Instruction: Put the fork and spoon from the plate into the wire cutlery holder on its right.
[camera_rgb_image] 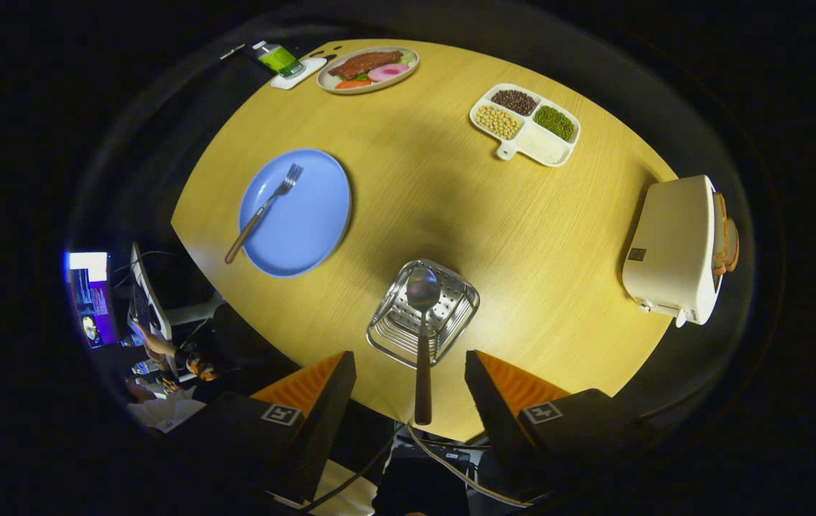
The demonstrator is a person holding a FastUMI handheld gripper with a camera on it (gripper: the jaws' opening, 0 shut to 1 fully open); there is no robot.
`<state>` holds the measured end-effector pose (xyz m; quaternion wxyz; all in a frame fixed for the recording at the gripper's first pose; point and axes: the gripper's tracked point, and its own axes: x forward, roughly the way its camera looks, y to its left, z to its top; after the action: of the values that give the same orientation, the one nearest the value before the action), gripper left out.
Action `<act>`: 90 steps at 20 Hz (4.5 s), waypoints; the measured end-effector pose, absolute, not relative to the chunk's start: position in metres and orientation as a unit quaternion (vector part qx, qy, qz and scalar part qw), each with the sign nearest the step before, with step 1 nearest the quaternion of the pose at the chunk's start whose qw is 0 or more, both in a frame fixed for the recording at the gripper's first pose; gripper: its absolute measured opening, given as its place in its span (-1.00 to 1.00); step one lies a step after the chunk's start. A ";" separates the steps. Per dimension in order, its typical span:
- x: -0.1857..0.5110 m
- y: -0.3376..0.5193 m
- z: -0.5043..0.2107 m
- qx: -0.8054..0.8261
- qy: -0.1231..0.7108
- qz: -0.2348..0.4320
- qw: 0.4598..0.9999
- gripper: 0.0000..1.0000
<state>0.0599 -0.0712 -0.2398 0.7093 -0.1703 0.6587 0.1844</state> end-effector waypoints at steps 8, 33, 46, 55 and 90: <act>0.045 -0.014 -0.204 -0.098 0.536 0.189 0.817 0.99; 0.060 0.169 -0.377 0.032 0.558 0.087 0.825 0.99; 0.048 0.176 -0.424 0.048 0.613 0.070 0.786 0.08; 0.040 0.178 -0.418 0.059 0.620 0.148 0.769 -0.79; 0.017 -0.085 -0.205 -0.166 0.623 0.203 0.736 -0.89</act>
<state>0.0166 -0.0852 -0.2049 0.7365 -0.1663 0.6234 0.2032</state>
